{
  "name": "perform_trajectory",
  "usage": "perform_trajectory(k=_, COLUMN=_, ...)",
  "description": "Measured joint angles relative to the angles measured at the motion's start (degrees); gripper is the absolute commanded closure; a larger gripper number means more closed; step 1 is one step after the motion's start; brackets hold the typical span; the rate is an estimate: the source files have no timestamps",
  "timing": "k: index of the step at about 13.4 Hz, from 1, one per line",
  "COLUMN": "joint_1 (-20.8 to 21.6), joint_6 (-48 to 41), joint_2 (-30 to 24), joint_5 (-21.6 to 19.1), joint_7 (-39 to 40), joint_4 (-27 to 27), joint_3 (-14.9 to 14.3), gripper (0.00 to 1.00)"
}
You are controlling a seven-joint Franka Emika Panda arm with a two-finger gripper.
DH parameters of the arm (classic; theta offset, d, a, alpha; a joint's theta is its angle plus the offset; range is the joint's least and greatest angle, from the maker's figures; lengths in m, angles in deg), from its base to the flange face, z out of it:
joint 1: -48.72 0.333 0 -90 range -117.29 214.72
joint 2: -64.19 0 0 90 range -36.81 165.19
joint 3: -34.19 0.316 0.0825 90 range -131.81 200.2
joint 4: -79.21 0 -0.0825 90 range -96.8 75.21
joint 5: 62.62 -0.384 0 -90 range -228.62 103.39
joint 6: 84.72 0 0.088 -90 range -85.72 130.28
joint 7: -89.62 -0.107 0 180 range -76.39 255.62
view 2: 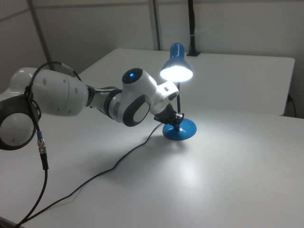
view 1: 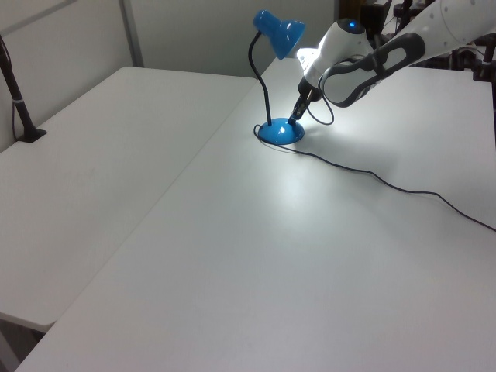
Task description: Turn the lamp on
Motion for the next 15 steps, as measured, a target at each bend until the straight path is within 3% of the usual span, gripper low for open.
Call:
perform_trajectory(k=3, joint_1=0.18, joint_6=-0.01, joint_2=-0.52, joint_5=0.0, joint_7=0.0, joint_4=-0.64, joint_3=0.07, gripper=1.0)
perform_trajectory(k=6, joint_1=0.28, joint_6=-2.83, joint_2=-3.86, joint_5=0.0, joint_7=0.77, joint_4=-4.64, joint_3=0.09, gripper=0.96)
perform_trajectory(k=9, joint_1=0.51, joint_6=-15.98, joint_2=-11.69, joint_5=0.0, joint_7=1.12, joint_4=-9.29, joint_3=0.09, gripper=0.5)
perform_trajectory(k=10, joint_1=0.52, joint_6=-21.57, joint_2=-13.97, joint_5=0.0, joint_7=1.12, joint_4=-9.43, joint_3=0.08, gripper=0.29)
perform_trajectory(k=11, joint_1=0.53, joint_6=-27.67, joint_2=-16.58, joint_5=0.0, joint_7=1.14, joint_4=-9.44, joint_3=0.08, gripper=0.0)
perform_trajectory(k=15, joint_1=0.51, joint_6=-49.46, joint_2=-28.52, joint_5=0.48, joint_7=1.12, joint_4=-8.88, joint_3=0.05, gripper=0.0)
